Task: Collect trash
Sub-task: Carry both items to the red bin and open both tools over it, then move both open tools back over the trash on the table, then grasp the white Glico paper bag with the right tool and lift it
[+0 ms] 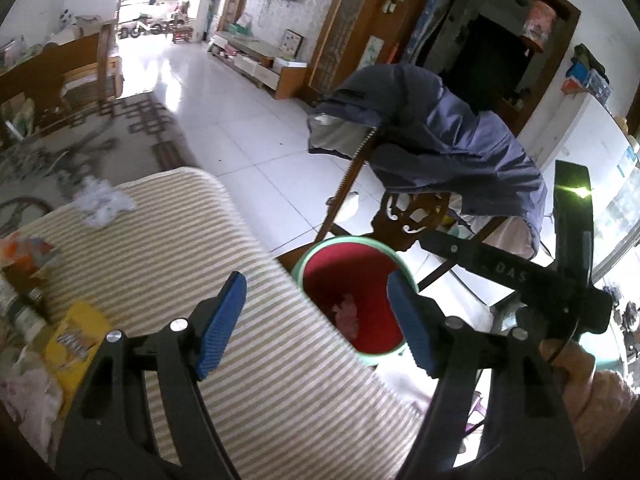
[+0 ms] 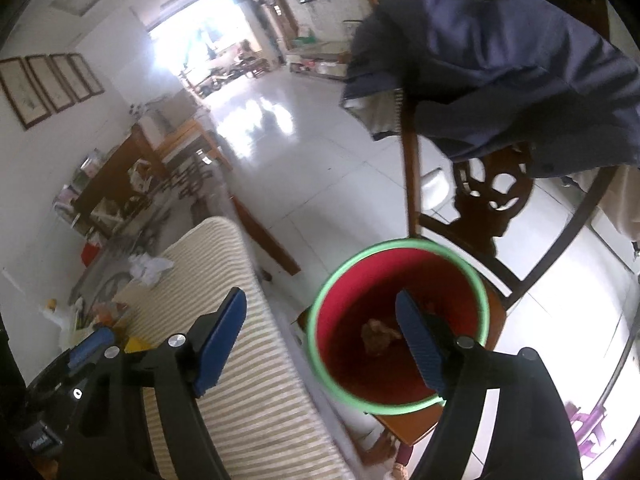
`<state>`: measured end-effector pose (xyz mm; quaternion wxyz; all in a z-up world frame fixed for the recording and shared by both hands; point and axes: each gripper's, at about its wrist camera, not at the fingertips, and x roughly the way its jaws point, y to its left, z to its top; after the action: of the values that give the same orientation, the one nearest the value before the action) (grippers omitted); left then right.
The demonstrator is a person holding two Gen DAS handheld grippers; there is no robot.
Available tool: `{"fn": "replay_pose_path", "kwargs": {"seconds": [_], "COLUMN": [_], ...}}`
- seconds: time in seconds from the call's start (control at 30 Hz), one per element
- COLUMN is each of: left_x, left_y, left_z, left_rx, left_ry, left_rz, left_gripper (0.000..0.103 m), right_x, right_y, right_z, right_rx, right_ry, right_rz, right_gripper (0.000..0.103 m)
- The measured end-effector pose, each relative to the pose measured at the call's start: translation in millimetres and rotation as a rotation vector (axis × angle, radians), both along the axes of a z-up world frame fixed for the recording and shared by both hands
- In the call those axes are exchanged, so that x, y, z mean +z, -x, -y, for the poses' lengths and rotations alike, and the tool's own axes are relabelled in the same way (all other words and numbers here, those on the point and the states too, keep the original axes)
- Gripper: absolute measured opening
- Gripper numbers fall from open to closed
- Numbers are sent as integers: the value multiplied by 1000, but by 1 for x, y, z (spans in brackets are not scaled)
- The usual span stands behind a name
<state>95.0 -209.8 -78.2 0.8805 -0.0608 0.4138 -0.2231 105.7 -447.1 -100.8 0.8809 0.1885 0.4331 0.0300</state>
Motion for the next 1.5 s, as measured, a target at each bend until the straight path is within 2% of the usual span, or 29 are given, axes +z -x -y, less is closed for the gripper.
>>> {"fn": "replay_pose_path", "kwargs": {"seconds": [0.27,0.4,0.5,0.6,0.7,0.77,0.83,0.97,1.3,1.33,1.37,1.4,1.5], "left_x": [-3,-3,-3,-6,-13,-18,-22,-27,-42,-43,-45,-46,-51], "left_y": [37,58,76,93,110,119,126,139,158,158,158,157,152], "left_z": [-87,-140,-184,-227,-262,-284,-301,-326,-359,-360,-361,-361,-364], "left_rx": [109,191,280,374,448,496,538,592,658,659,659,658,656], "left_ry": [-24,-44,-71,-94,-111,-114,-95,-65,-21,-19,-16,-11,11], "left_rz": [-10,-8,0,-10,-28,-47,-66,-83,-128,-130,-134,-139,-156], "left_gripper": [70,72,72,72,72,72,72,75,75,76,76,76,76], "right_x": [-8,-12,-17,-29,-41,-49,-58,-72,-83,-82,-80,-80,-76], "right_y": [13,23,32,36,40,41,42,42,29,28,28,25,27], "right_z": [-88,-141,-182,-224,-272,-297,-316,-348,-387,-390,-393,-399,-397], "right_rx": [111,185,243,305,368,394,409,408,357,369,393,408,439], "right_ry": [0,-37,-100,-230,-304,-340,-376,-410,-416,-402,-382,-366,-360], "right_rz": [-43,-69,-97,-161,-226,-273,-326,-414,-455,-446,-435,-432,-404], "right_gripper": [75,75,75,76,76,80,84,84,86,82,66,57,54]}}
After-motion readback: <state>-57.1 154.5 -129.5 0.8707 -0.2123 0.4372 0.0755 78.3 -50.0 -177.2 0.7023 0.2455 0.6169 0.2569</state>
